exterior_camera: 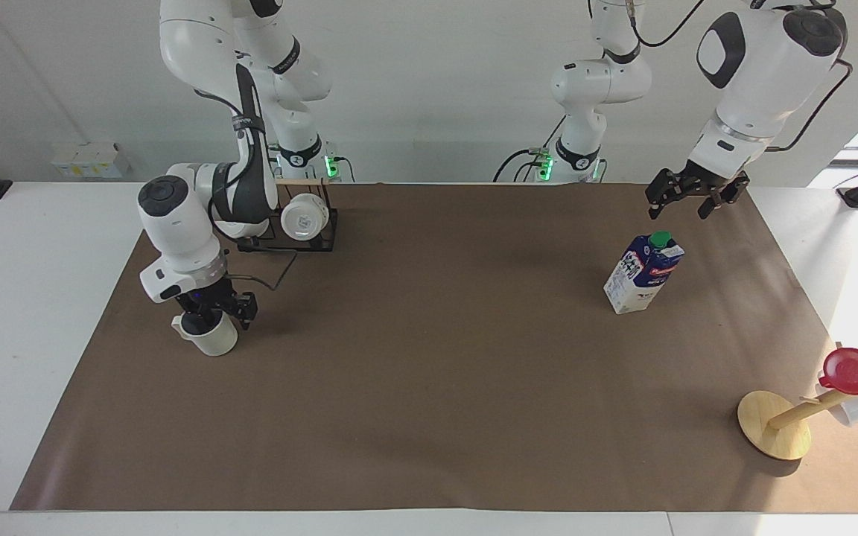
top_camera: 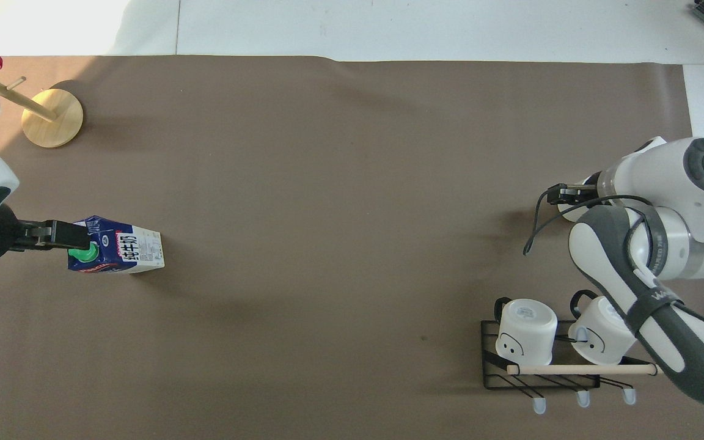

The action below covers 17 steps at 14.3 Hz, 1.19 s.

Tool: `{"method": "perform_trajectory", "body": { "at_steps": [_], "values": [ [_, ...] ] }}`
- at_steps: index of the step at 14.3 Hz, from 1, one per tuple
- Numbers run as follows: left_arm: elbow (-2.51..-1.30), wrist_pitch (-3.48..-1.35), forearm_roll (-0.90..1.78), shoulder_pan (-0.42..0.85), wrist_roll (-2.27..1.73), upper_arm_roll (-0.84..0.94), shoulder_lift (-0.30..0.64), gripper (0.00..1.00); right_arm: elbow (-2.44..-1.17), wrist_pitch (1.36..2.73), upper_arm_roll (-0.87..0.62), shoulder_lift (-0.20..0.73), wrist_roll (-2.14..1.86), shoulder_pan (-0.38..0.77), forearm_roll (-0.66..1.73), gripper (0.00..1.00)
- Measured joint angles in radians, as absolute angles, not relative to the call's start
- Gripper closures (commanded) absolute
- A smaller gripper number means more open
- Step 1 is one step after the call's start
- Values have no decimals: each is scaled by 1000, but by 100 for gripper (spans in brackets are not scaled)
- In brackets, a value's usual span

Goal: Place cup and milk on table
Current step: 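Grasp the mug with the right gripper while the left gripper grasps the carton, then carry the mug toward the table center and lower it with the right gripper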

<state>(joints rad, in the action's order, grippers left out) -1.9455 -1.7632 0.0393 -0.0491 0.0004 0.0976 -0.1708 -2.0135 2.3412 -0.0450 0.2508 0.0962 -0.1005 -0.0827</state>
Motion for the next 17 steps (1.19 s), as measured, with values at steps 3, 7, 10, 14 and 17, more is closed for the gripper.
{"method": "perform_trajectory", "body": {
  "at_steps": [3, 7, 10, 14, 17],
  "values": [
    [-1991, -1809, 39, -49, 0, 100, -183, 0, -2013, 2346, -45, 258, 69, -104, -83, 100],
    [-2047, -1884, 39, -49, 0, 100, -184, 0, -2009, 2345, -46, 257, 68, -103, -84, 100],
    [-2086, -1943, 39, -49, 0, 101, -183, 0, -1980, 2329, -56, 250, 68, -77, -84, 100],
    [-2146, -2036, 39, -49, 0, 101, -174, 0, -1889, 2274, -62, 242, 151, 68, -84, 100],
    [-2164, -2066, 39, -49, 0, 100, -163, 0, -1846, 2246, -65, 244, 259, 171, -83, 100]
  ]
}}
